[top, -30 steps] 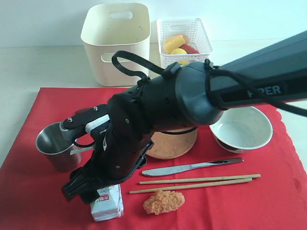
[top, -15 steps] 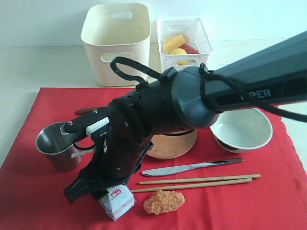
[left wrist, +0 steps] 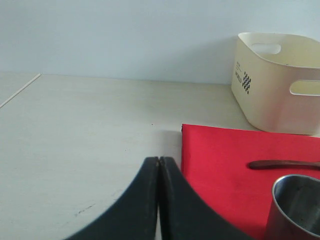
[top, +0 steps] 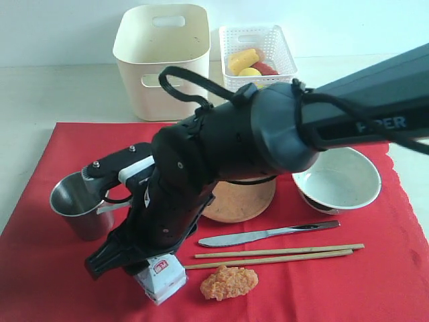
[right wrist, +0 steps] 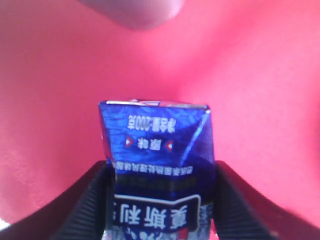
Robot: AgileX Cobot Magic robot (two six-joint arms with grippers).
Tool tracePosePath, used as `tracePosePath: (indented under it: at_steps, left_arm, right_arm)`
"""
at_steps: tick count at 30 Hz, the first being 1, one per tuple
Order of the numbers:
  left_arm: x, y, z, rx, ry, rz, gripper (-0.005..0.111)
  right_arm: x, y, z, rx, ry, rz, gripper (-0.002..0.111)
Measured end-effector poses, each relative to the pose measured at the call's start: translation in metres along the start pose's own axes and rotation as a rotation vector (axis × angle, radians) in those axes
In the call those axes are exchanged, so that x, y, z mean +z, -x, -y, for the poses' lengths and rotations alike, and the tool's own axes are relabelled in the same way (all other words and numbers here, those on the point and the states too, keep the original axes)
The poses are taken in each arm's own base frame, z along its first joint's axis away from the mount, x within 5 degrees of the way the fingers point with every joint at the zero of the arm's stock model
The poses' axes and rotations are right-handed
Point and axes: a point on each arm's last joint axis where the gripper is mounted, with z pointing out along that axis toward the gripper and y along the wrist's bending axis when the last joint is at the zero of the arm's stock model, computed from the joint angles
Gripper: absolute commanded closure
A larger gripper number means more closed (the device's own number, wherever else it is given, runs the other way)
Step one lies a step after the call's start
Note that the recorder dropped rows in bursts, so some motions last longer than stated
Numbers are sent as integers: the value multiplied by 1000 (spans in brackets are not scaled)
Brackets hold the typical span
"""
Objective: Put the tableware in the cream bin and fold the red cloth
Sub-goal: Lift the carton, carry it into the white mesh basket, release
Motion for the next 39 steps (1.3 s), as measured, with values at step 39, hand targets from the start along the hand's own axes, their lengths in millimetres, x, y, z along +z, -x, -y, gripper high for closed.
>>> tracePosePath:
  at_steps: [39]
  left_arm:
    - [0,0,0,0,0,0,104]
  right_arm:
    - [-132,50,135,150,-218,535,108]
